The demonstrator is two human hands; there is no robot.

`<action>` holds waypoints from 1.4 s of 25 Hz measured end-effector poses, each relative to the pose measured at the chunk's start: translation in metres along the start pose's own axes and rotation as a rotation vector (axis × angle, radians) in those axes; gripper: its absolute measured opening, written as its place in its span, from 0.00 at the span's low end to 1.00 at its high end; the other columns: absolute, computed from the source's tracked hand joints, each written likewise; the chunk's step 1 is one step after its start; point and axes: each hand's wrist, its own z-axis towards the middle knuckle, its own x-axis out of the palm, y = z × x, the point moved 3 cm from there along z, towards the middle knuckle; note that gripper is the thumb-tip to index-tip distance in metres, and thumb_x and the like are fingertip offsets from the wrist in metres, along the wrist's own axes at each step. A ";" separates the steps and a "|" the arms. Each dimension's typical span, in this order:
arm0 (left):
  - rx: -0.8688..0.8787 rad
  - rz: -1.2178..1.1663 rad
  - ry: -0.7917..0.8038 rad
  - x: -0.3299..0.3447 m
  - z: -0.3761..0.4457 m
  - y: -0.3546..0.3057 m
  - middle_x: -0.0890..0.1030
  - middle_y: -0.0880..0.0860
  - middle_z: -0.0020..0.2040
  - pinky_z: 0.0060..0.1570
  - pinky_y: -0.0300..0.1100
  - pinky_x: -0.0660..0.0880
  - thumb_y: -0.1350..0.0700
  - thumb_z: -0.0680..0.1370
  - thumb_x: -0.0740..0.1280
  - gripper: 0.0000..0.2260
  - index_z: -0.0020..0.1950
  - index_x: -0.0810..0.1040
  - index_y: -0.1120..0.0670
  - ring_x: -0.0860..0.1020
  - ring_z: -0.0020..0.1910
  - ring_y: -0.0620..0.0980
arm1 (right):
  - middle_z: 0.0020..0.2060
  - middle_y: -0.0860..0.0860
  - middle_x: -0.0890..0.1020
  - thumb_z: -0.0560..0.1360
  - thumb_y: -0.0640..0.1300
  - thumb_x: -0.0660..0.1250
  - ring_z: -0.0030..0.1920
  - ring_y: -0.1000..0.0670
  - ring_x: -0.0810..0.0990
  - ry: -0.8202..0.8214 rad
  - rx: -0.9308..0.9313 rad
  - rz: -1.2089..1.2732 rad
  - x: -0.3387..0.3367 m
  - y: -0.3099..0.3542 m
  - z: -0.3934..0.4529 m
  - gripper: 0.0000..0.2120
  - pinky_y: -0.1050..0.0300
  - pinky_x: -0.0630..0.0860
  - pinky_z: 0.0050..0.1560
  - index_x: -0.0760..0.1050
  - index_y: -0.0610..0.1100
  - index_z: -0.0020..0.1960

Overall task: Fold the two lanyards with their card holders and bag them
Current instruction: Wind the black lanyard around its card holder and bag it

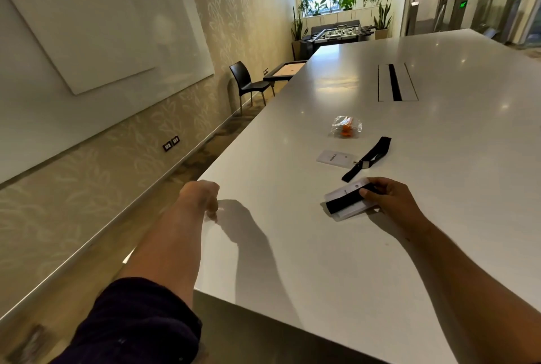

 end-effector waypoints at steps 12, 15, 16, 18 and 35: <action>0.081 -0.028 -0.204 0.002 0.006 0.001 0.80 0.53 0.48 0.47 0.46 0.80 0.65 0.73 0.68 0.14 0.57 0.80 0.56 0.82 0.47 0.54 | 0.46 0.45 0.87 0.74 0.36 0.75 0.40 0.52 0.86 -0.019 0.001 -0.002 -0.001 0.002 -0.003 0.09 0.58 0.81 0.34 0.83 0.46 0.53; 0.088 0.015 -0.257 -0.009 0.005 -0.004 0.80 0.55 0.52 0.53 0.50 0.80 0.65 0.74 0.65 0.13 0.58 0.79 0.57 0.81 0.50 0.56 | 0.47 0.45 0.87 0.75 0.36 0.75 0.38 0.55 0.86 -0.018 -0.003 -0.008 -0.001 0.002 -0.004 0.10 0.60 0.80 0.33 0.83 0.44 0.54; 0.090 0.035 -0.271 -0.014 0.004 -0.008 0.79 0.55 0.52 0.53 0.51 0.80 0.64 0.74 0.65 0.13 0.58 0.78 0.57 0.81 0.50 0.57 | 0.47 0.45 0.87 0.75 0.36 0.75 0.39 0.55 0.86 -0.020 -0.004 -0.012 -0.001 0.003 -0.005 0.10 0.61 0.80 0.33 0.83 0.44 0.54; 0.099 0.083 -0.313 -0.025 -0.002 -0.019 0.79 0.54 0.53 0.51 0.52 0.78 0.62 0.73 0.65 0.14 0.59 0.77 0.56 0.81 0.51 0.57 | 0.47 0.45 0.87 0.74 0.36 0.75 0.40 0.53 0.86 -0.025 -0.004 -0.006 -0.001 0.004 -0.005 0.09 0.60 0.81 0.34 0.83 0.45 0.54; 0.720 -0.102 -0.743 -0.059 -0.035 -0.241 0.82 0.52 0.57 0.48 0.46 0.75 0.54 0.78 0.62 0.15 0.64 0.76 0.52 0.81 0.52 0.57 | 0.53 0.40 0.85 0.75 0.37 0.73 0.55 0.39 0.83 -0.441 -0.080 0.236 -0.020 0.005 -0.012 0.11 0.45 0.80 0.56 0.81 0.41 0.57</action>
